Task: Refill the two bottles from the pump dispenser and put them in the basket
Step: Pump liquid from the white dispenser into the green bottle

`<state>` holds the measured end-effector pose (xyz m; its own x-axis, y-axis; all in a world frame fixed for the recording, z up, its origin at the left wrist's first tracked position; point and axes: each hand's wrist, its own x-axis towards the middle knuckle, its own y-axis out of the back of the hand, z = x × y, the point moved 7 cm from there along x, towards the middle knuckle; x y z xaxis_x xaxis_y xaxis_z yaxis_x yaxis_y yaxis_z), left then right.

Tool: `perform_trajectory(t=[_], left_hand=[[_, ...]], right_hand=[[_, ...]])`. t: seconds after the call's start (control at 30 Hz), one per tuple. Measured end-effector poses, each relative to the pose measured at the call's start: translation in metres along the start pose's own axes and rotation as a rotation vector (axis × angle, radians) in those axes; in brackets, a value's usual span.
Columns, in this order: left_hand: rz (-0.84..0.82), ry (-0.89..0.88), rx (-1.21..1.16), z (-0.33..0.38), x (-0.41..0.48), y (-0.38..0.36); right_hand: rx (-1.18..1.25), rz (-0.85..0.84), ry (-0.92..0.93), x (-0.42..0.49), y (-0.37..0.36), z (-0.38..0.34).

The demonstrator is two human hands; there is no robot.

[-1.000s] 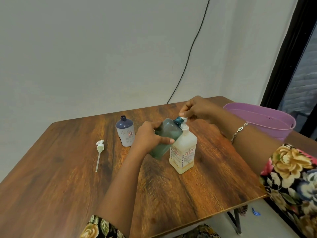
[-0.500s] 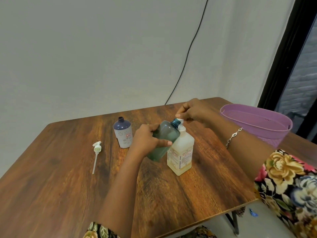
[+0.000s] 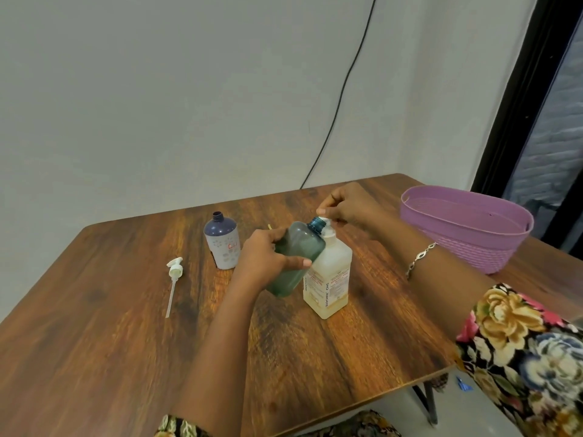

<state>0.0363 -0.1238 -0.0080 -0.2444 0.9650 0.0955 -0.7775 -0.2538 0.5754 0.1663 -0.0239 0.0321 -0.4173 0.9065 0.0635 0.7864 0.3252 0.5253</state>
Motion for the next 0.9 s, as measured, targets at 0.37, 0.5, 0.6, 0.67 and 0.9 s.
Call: perform_trajectory(t=[0.37,0.5,0.6,0.67,0.9], left_hand=[[-0.012,0.023,0.025,-0.004,0.001,-0.005],[0.008,0.011,-0.021,-0.001,0.000,-0.002],[0.024,-0.008,-0.014,0.004,0.002,0.001],[0.027,-0.012,-0.023,0.004,0.003,0.001],[0.022,-0.011,-0.045,0.002,0.004,0.004]], right_hand=[[0.081,-0.014,-0.029,0.002,-0.004,0.012],[0.105,0.160,0.116,-0.007,0.001,0.004],[-0.071,0.387,0.285,-0.024,0.011,-0.006],[-0.139,0.463,0.368,-0.035,0.012,-0.007],[-0.411,0.486,0.568,-0.045,0.002,-0.005]])
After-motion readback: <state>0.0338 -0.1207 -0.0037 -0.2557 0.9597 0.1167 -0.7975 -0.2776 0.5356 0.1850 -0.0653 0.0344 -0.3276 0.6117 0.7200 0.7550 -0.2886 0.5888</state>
